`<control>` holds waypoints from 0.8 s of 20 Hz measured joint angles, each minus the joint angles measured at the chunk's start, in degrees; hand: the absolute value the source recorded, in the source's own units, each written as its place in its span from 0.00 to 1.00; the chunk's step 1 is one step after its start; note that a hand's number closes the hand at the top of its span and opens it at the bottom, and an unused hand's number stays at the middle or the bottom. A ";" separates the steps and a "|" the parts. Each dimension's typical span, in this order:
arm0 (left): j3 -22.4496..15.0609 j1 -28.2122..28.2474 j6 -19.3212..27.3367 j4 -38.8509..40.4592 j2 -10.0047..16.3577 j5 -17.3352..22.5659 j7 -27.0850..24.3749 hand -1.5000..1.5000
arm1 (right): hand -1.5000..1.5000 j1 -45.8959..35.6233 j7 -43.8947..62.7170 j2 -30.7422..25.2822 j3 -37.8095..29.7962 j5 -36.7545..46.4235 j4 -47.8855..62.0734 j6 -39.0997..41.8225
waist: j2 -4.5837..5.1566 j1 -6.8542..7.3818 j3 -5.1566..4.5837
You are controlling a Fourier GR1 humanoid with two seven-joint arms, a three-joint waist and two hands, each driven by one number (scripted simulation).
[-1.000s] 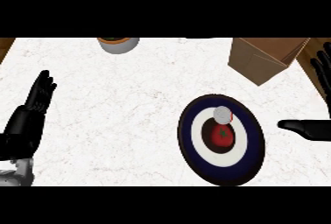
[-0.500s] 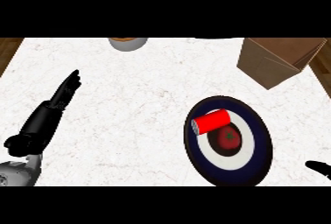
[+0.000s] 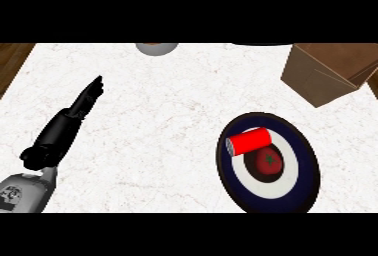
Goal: Pick the tomato from the plate and place it in the cardboard box
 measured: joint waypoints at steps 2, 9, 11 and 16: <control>0.29 -1.16 -0.51 1.02 -0.20 0.04 0.32 0.50 | 0.00 -0.41 5.52 -1.68 2.26 1.53 -3.77 3.04 | 0.01 0.14 0.00; 0.67 -3.03 -2.16 1.71 -0.87 -0.38 0.52 0.50 | 0.00 -10.19 28.15 -3.24 12.98 5.25 -10.00 12.97 | 0.15 1.54 0.00; 0.38 -3.17 -2.16 1.81 -1.52 -0.82 0.61 0.50 | 0.00 -13.95 34.71 -1.56 17.69 6.50 -10.26 15.09 | 0.17 1.89 -0.02; 1.76 -1.79 -3.11 2.08 -1.97 -1.48 -0.35 0.50 | 0.00 -21.40 44.31 5.15 25.30 8.56 -7.69 18.91 | 0.05 1.52 0.07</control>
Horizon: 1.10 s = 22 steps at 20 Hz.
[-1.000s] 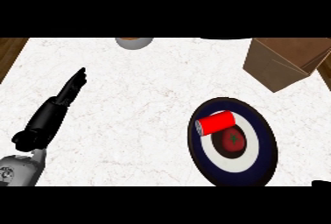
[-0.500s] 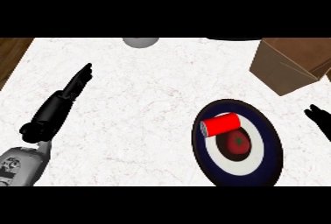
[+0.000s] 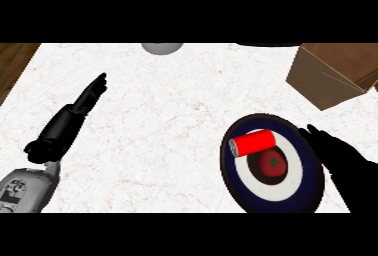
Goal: Pick the tomato from the plate and place it in the cardboard box
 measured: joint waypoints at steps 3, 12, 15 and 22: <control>0.55 -1.12 -0.35 2.27 -1.02 -0.99 -0.67 0.50 | 0.00 -2.91 2.15 4.59 3.86 1.75 2.39 0.20 | -0.03 -0.35 0.02; 2.87 0.62 -2.64 0.55 -1.37 -1.87 -0.60 0.50 | 0.00 -5.07 2.70 11.15 8.40 10.68 9.86 0.75 | -0.15 -0.70 0.07; 3.19 1.22 -3.03 -1.09 -2.16 -2.46 0.56 0.50 | 0.00 -4.36 1.86 13.18 9.05 14.10 12.11 0.54 | -0.18 -0.77 0.09; 4.21 1.18 -4.04 -0.44 -3.86 -4.49 0.17 0.50 | 0.00 -5.33 -0.61 15.29 6.46 17.08 17.77 2.58 | -0.15 -0.88 0.10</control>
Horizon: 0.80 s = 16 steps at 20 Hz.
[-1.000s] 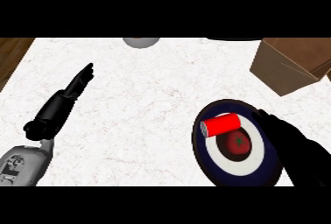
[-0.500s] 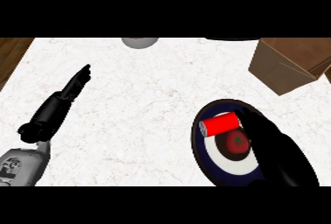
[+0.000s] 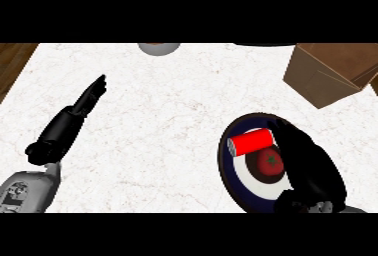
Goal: Pick the tomato from the plate and place it in the cardboard box
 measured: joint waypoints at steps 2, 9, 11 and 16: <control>0.10 0.59 0.03 -2.32 -0.34 -0.32 1.85 0.50 | 0.00 2.33 -0.89 -0.01 0.46 1.95 0.21 -0.72 | -0.04 -0.03 -0.01; 2.31 -0.38 -1.95 -1.35 -1.95 -1.52 1.70 0.50 | 0.00 0.92 -5.23 3.68 -2.24 4.60 6.36 -0.06 | 0.01 -0.03 0.00; 3.08 -0.28 -2.45 0.04 -2.39 -2.11 0.28 0.50 | 0.00 1.26 -7.41 4.32 -2.94 5.60 8.44 -0.81 | 0.02 -0.05 0.00; 4.09 1.75 -3.53 -1.69 -2.97 -3.20 0.07 0.50 | 0.00 2.31 -8.48 6.69 -3.49 8.16 10.35 -1.24 | -0.01 -0.02 0.00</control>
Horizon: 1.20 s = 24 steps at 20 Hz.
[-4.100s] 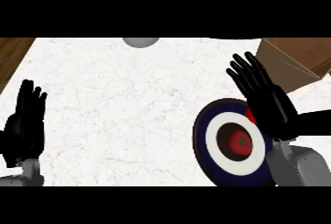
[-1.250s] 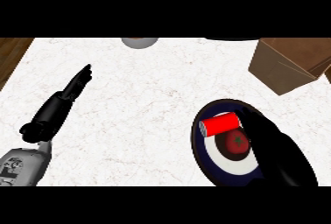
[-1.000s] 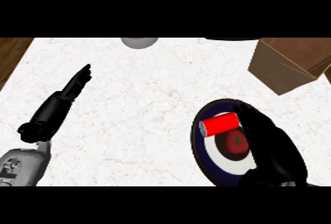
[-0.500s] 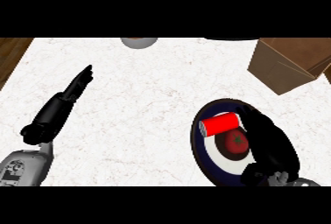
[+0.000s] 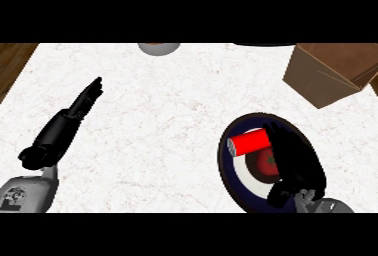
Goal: Pick the tomato from the plate and place it in the cardboard box
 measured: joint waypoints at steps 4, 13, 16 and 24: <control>1.13 -1.31 -1.43 1.84 -0.57 -0.35 -0.41 0.50 | 0.00 0.21 -1.61 0.42 -1.51 2.38 2.94 -0.37 | 0.02 -0.06 0.01; 1.77 -0.65 -2.01 0.21 -3.01 -3.01 0.28 0.50 | 1.00 1.77 -7.25 2.42 -4.05 4.89 6.96 -1.41 | -0.01 -0.05 -0.01; 1.89 -1.45 -1.94 0.89 -3.61 -3.45 0.25 0.50 | 1.00 0.58 -11.58 1.78 -3.79 6.47 9.39 -4.04 | -0.14 -0.13 -0.18; 3.28 0.48 -3.82 -1.16 -3.18 -3.10 0.03 0.50 | 1.00 0.18 -19.63 0.53 -3.54 12.68 12.25 -12.68 | -0.25 -0.06 -0.24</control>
